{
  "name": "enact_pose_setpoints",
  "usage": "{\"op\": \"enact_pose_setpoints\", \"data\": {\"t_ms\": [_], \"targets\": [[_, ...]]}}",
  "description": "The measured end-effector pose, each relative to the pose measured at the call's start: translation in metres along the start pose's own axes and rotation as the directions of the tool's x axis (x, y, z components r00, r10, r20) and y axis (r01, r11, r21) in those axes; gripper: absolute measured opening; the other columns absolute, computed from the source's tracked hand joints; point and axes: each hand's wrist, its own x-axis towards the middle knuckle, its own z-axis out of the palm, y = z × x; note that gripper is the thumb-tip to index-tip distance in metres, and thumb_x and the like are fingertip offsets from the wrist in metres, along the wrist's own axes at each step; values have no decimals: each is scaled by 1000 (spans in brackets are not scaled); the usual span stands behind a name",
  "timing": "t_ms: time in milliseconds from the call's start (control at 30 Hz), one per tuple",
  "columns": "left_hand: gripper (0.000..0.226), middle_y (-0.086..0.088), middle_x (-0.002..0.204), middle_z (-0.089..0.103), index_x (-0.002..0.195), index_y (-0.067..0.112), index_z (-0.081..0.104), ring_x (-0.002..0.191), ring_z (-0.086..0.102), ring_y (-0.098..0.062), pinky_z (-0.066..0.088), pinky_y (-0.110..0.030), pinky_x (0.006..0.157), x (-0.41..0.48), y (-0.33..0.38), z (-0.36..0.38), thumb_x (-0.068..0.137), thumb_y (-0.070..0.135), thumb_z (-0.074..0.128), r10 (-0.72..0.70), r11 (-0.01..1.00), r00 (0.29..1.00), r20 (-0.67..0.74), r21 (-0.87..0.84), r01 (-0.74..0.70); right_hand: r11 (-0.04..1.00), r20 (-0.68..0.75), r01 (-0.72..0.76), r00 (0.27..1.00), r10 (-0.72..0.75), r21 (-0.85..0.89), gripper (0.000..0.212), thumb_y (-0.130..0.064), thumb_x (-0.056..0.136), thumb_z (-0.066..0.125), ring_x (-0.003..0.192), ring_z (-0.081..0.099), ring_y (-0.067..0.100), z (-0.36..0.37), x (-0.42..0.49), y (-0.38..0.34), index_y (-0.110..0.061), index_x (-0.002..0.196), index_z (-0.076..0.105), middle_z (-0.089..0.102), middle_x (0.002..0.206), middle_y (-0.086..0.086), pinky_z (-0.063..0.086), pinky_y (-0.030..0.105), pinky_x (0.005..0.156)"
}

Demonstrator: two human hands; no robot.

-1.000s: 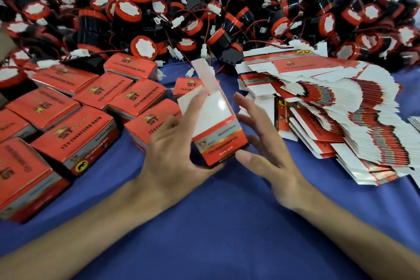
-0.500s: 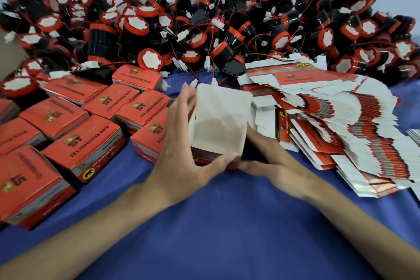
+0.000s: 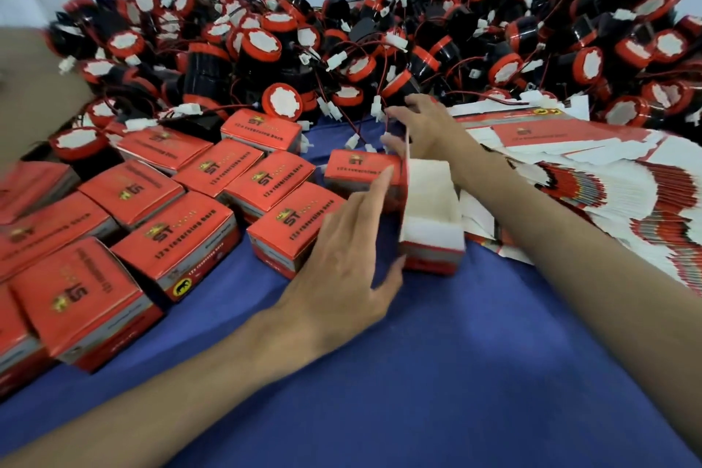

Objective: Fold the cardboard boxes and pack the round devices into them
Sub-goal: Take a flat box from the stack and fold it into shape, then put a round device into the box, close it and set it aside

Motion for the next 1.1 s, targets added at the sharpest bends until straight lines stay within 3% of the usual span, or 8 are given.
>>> {"op": "enact_pose_setpoints", "data": {"t_ms": [67,233,400,600,733,867,967,1100], "targets": [[84,3,140,29,148,19,13,131,29,-6,14,-11,110,-1,1,-1,82,33,63,45,999,999,-25,12,-44,981,111,-144,981,158,-129,54,-50,97,43,138,23,39,6,12,-1,-17,140,47,24,152,18,25,46,111],[78,-18,154,8,146,25,25,148,13,-23,18,-30,120,2,-1,1,83,46,64,144,989,990,1,20,-144,974,-46,-171,985,166,-146,41,-42,98,45,133,23,42,25,12,-14,-15,126,58,31,143,18,32,51,104],[79,-15,158,4,137,23,29,148,11,-19,15,-23,117,0,0,2,77,56,68,48,999,999,-4,-12,-48,981,-533,124,845,-25,150,16,2,87,54,107,55,41,31,-11,-23,11,81,65,62,102,29,42,44,88],[82,-15,155,13,139,24,21,147,13,-16,24,-30,117,1,1,1,75,39,70,61,984,995,-80,-160,-73,419,-401,262,870,286,869,24,-13,77,49,85,59,-2,-24,-48,-34,-4,94,63,64,85,9,45,18,84],[72,-19,156,10,143,27,26,148,11,-22,18,-24,118,1,3,-4,79,26,59,139,984,990,-1,-114,-138,-143,-276,323,922,271,936,29,-20,92,38,109,65,16,-50,-82,-18,-15,64,45,73,101,5,45,40,99],[65,-20,157,6,141,24,34,149,6,-23,10,-27,120,1,1,-8,78,15,45,115,977,991,-67,-175,-125,-472,-56,297,887,459,830,42,-37,99,37,68,58,15,-41,-114,0,-19,61,39,56,66,-1,50,29,73],[64,-21,155,3,145,22,28,149,7,-29,14,-33,120,0,1,-6,86,26,53,195,969,974,-118,-130,-209,-349,34,181,848,529,919,34,-31,102,39,53,36,8,-25,-127,5,-21,69,36,38,60,-6,37,17,51],[59,-19,153,5,142,32,31,149,1,-30,15,-41,119,0,3,0,91,44,57,434,899,899,-59,95,-427,215,41,-159,883,468,964,17,-17,97,52,49,42,2,-3,-139,0,-21,81,55,47,63,-9,34,13,41]]}}
